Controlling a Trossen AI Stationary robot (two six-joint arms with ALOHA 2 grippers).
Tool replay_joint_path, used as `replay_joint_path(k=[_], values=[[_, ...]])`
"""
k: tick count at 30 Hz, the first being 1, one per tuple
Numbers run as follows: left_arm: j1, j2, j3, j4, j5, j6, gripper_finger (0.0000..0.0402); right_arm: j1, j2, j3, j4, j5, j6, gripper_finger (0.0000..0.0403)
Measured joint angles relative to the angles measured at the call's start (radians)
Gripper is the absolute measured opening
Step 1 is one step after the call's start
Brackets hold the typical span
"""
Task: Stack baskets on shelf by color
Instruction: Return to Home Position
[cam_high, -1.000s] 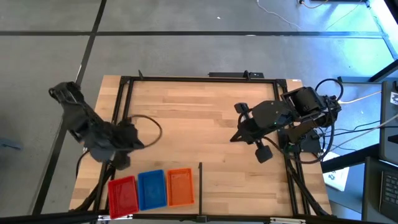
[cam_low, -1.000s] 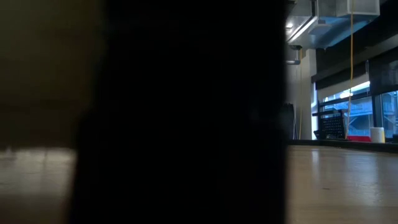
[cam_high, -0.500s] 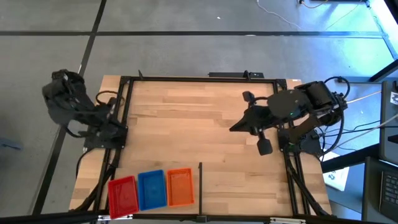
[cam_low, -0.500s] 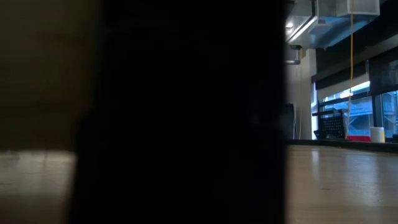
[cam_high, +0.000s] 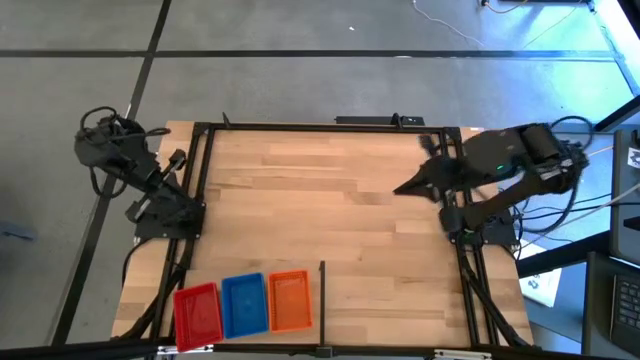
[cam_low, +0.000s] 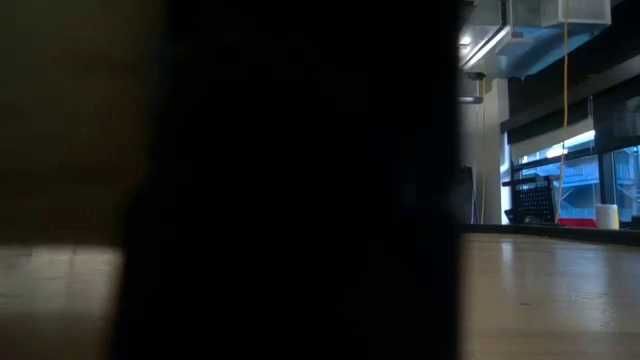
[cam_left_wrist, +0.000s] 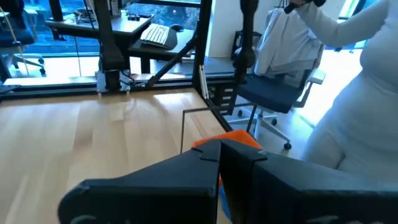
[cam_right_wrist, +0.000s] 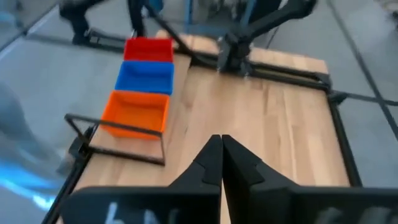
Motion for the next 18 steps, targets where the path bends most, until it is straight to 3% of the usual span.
replay_joint_path(k=[10, 18], values=[[0.000, -0.203, -0.259, 0.306, 0.007, 0.106, 0.0000, -0.022, -0.437, -0.669, 0.559, -0.105, 0.069, 0.0000], [0.000, -0.321, -0.409, 0.459, 0.023, 0.156, 0.0000, -0.022, -0.712, -1.064, 0.877, -0.131, 0.078, 0.0000]])
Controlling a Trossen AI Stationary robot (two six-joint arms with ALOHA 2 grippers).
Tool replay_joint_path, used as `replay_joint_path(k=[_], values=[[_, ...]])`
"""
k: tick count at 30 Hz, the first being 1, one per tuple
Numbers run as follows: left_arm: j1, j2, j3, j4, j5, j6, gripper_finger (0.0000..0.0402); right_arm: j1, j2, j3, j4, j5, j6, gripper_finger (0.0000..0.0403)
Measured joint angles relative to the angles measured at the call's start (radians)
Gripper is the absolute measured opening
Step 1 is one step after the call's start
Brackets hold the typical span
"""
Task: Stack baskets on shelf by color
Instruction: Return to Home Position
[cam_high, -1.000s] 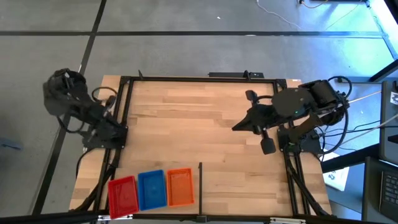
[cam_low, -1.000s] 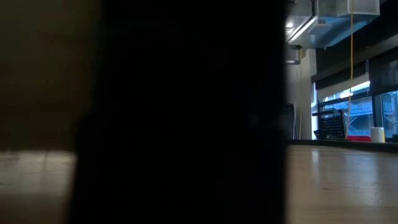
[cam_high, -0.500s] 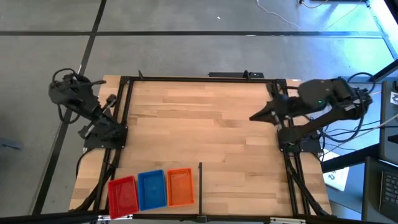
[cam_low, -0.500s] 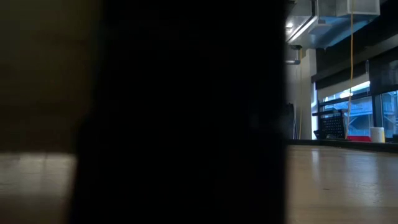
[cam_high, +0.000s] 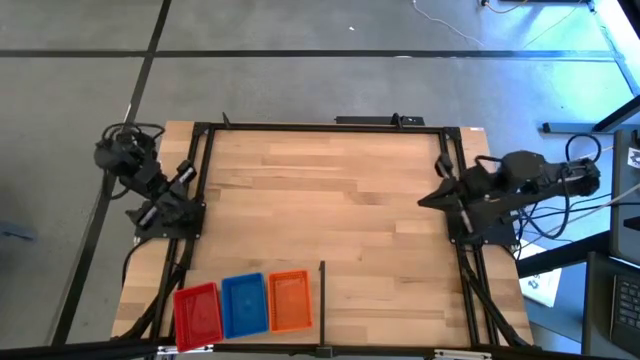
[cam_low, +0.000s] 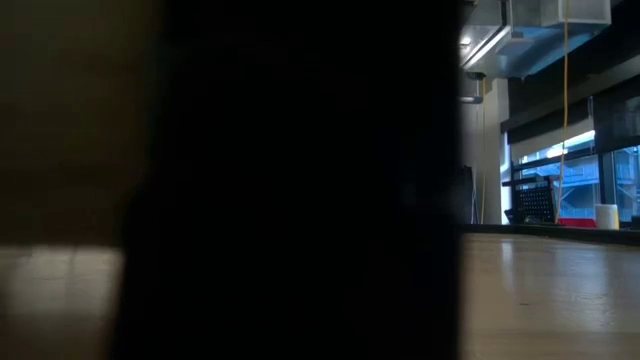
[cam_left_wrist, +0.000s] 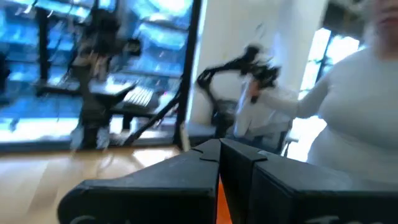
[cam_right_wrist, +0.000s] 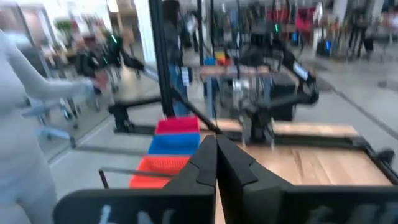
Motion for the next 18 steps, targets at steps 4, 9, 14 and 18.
replay_joint_path(k=[4, 9, 14, 18], values=[[0.000, -0.009, -0.028, 0.054, 0.078, 0.071, 0.0000, 0.000, -0.141, -0.124, 0.070, -0.004, 0.018, 0.0000], [0.000, -0.010, -0.054, 0.058, 0.056, 0.099, 0.0000, 0.000, -0.288, -0.230, 0.085, -0.007, 0.026, 0.0000], [0.000, -0.011, -0.123, 0.123, 0.021, 0.102, 0.0000, 0.000, -0.404, -0.347, 0.169, -0.041, 0.004, 0.0000], [0.000, -0.010, -0.207, 0.211, 0.023, 0.103, 0.0000, 0.000, -0.493, -0.448, 0.254, -0.048, -0.014, 0.0000]])
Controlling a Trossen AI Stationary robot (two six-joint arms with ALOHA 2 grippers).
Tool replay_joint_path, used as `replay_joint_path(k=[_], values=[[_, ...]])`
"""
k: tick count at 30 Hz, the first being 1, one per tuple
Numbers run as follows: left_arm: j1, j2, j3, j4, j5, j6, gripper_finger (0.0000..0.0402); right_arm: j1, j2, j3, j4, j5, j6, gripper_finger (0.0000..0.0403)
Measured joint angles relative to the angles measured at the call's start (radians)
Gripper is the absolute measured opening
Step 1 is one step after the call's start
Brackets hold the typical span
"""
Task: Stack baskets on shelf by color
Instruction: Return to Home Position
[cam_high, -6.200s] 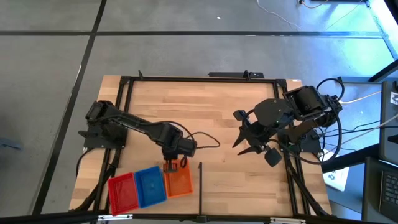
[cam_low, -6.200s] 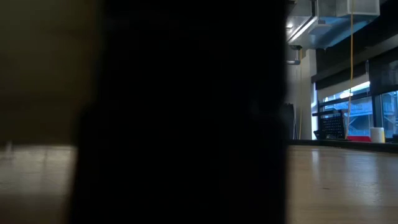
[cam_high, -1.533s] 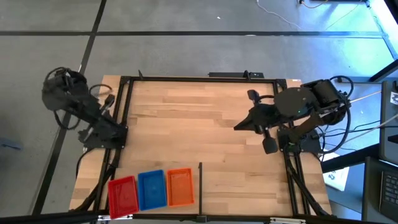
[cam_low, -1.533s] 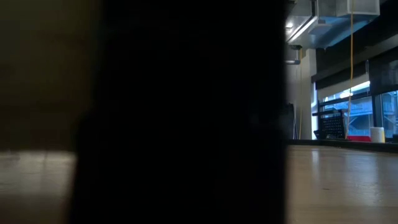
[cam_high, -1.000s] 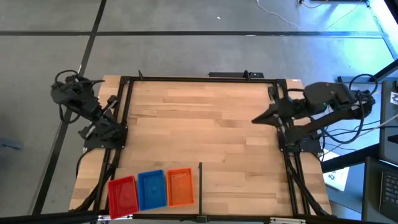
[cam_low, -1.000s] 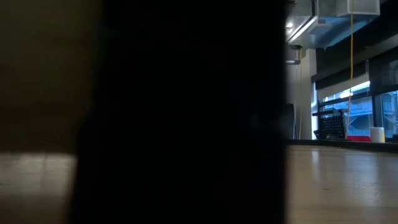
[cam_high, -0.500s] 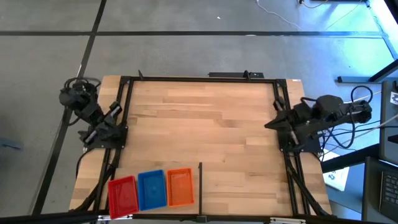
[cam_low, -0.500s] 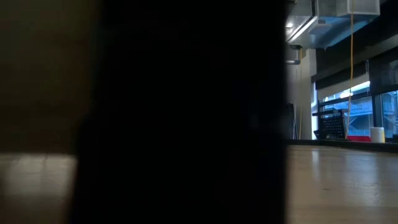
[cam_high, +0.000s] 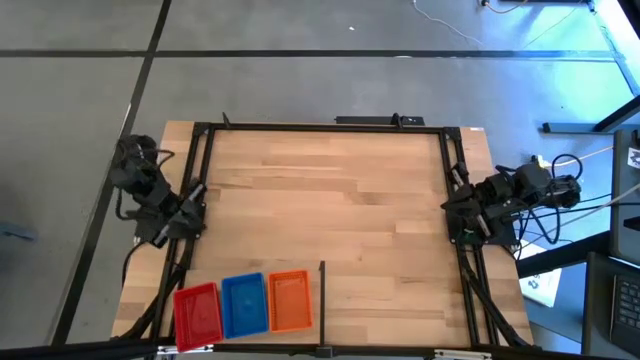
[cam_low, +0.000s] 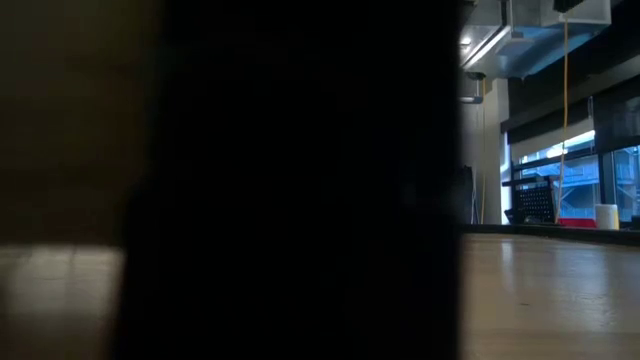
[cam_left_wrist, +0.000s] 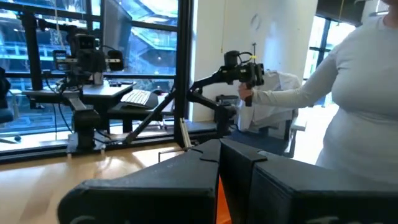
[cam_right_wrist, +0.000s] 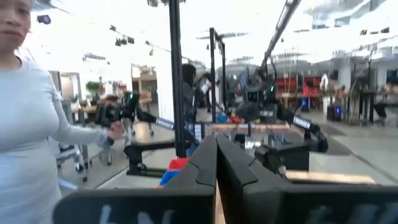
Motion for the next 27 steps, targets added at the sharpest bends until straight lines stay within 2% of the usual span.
replay_joint_path(k=[7, 12, 18, 22, 27], values=[[0.000, 0.000, -0.132, 0.187, 0.018, 0.073, 0.0000, 0.000, -0.132, -0.143, 0.059, 0.001, 0.047, 0.0000], [0.000, 0.000, -0.158, 0.194, 0.023, 0.080, 0.0000, 0.000, -0.130, -0.195, 0.084, 0.003, 0.072, 0.0000], [0.019, 0.000, -0.213, 0.206, 0.024, 0.114, 0.0000, 0.000, -0.128, -0.306, 0.236, -0.005, 0.064, 0.0000], [0.054, 0.000, -0.280, 0.296, 0.027, 0.135, 0.0000, 0.000, -0.127, -0.382, 0.288, -0.012, 0.072, 0.0000], [0.099, 0.000, -0.373, 0.385, 0.082, 0.097, 0.0000, 0.000, -0.125, -0.449, 0.328, -0.009, 0.067, 0.0000]])
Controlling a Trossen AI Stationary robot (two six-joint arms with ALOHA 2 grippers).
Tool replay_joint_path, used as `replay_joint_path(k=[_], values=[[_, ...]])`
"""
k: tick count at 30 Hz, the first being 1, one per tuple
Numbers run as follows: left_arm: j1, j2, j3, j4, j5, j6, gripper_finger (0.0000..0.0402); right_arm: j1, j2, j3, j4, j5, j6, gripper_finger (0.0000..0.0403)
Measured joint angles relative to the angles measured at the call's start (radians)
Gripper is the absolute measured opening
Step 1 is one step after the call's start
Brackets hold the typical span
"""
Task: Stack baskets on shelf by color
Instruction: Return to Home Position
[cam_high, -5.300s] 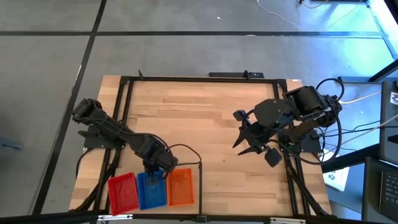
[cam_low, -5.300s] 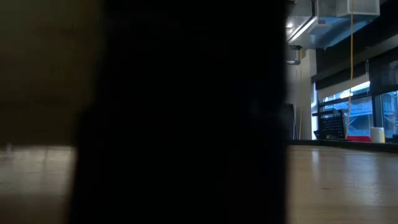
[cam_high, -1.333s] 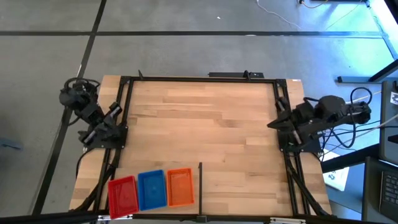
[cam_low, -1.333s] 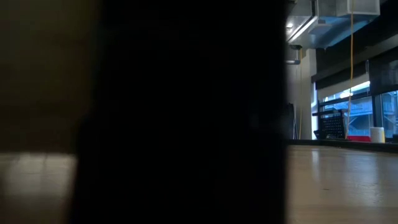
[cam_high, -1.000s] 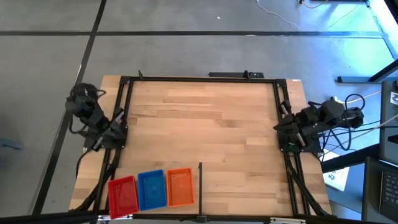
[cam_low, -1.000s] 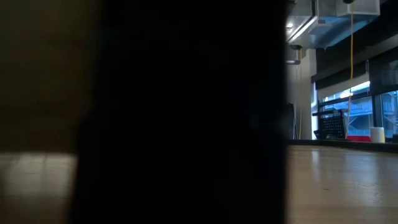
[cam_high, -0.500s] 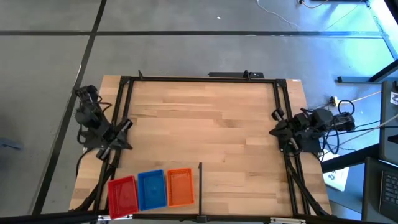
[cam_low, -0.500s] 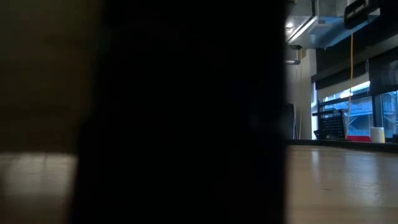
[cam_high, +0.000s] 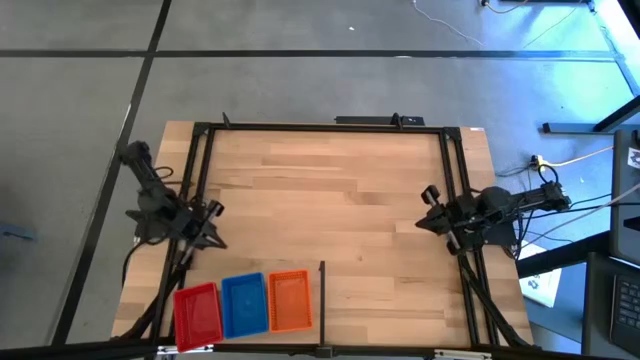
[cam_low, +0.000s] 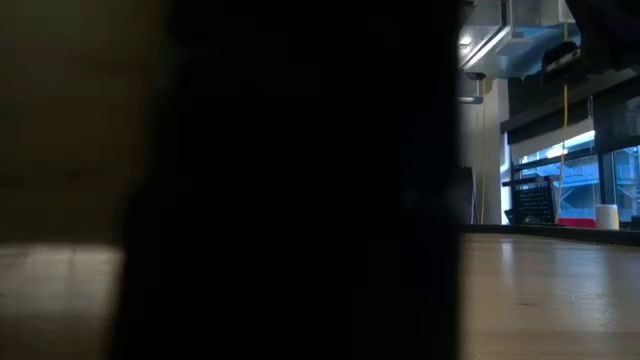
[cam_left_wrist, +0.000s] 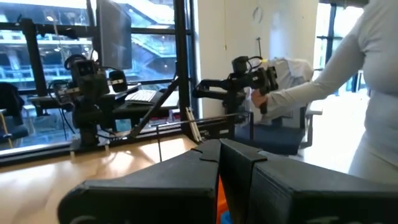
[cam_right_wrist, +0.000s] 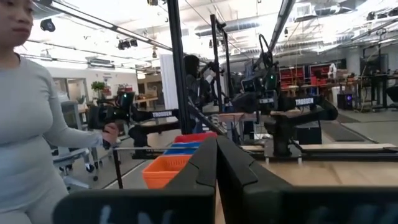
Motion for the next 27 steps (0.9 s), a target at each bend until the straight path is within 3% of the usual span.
replay_joint_path(k=[10, 16, 21, 27], values=[[0.102, 0.001, -0.048, 0.032, 0.094, 0.016, 0.0000, 0.000, -0.001, 0.001, -0.037, -0.034, -0.110, 0.0000], [0.154, 0.001, -0.049, -0.065, -0.017, 0.106, 0.0000, 0.000, -0.001, 0.001, -0.115, -0.003, -0.155, 0.0000], [0.178, 0.001, -0.049, -0.110, -0.136, 0.101, 0.0000, 0.000, -0.001, 0.001, -0.156, 0.135, -0.160, 0.0000], [0.180, 0.001, -0.049, -0.123, -0.146, 0.015, 0.0000, 0.000, -0.001, 0.001, -0.161, 0.186, -0.161, 0.0000]])
